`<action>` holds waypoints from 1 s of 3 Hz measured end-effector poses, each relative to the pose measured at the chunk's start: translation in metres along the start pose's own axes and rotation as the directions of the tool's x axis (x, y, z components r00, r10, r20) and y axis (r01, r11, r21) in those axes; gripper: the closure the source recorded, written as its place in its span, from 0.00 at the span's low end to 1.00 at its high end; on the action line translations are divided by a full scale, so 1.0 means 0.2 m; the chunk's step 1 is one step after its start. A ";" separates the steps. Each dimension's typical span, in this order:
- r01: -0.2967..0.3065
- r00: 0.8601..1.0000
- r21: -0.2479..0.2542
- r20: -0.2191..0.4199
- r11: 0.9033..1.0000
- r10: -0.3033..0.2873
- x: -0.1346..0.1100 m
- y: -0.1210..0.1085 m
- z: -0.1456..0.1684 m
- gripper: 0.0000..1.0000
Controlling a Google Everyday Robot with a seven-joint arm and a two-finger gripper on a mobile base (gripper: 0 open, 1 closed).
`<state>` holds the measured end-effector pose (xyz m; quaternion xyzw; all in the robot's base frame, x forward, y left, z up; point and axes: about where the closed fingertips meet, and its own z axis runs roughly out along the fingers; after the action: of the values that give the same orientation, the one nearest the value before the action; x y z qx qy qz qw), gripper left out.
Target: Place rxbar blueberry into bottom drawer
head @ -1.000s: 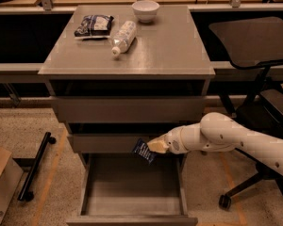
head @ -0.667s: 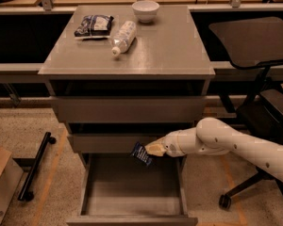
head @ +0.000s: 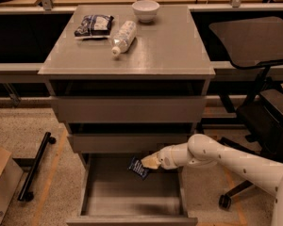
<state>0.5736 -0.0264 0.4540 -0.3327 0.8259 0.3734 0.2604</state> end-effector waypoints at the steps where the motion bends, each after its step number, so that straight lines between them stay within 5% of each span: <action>1: -0.065 0.998 -0.031 -0.019 0.997 0.064 0.18 -0.04 0.18 1.00; 3: -0.083 0.996 -0.057 -0.030 0.995 0.081 0.27 -0.06 0.28 1.00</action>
Offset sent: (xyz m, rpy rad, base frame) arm -0.0087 0.0096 -0.0388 0.0151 0.0567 -0.0061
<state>0.5577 -0.0077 0.3801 -0.3111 0.8312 0.4029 0.2237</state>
